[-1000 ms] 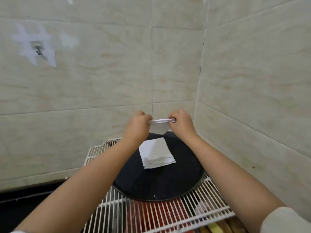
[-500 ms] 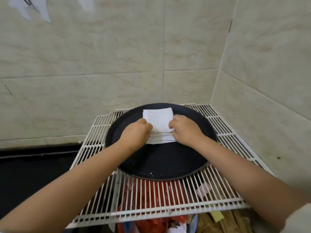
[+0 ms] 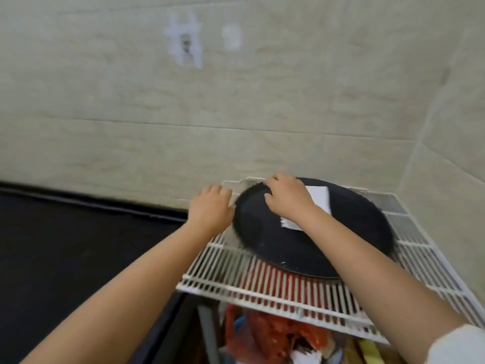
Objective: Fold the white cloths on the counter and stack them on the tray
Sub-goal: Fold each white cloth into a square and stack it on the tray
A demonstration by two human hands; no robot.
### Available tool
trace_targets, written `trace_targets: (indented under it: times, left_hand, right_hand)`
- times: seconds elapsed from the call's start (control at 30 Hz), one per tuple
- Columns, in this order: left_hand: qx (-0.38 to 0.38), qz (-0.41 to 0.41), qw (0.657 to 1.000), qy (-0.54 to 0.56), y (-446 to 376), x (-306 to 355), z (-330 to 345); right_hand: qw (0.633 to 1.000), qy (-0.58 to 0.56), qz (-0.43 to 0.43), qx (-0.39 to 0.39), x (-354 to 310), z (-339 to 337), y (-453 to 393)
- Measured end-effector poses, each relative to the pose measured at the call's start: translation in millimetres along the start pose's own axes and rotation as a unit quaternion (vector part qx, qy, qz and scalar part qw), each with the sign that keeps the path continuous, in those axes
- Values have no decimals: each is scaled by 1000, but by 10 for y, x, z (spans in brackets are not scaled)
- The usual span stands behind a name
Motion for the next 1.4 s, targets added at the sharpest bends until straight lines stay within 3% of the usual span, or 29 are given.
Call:
trace_targets:
  times: [0.27,0.5,0.87,1.13,1.4]
  left_hand:
    - [-36,-251,962,-100,1911,-1735,-600]
    - [-88,-391,910,-104,3694,-3033,-775]
    - [-134,-496,850,-118,5743,-5108,-1110]
    - [-135,-536,824,-124,6384,-6764,-931]
    - [-145,-565,802,-131,6653,-8706,-957]
  right_hand:
    - [976,-27,-200,-79,-2450,297,391]
    - [938,-12,-325,-121,-4596,808,1122]
    - [902,-38,-406,-144,-7625,1135,1706]
    - [871,-53,-463,-159,-9499,1772,1561]
    - [856,-54,-483,-177,-11352,2338,895]
Point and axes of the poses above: each hand's wrist, its own y-axis away from the middle knuckle, its own z-axis out of the palm, x = y × z, the point moved 4 cm from there along -y, towards the middle knuckle, and after that the axes turned 14 degrees about z, right-handed, at the moved point
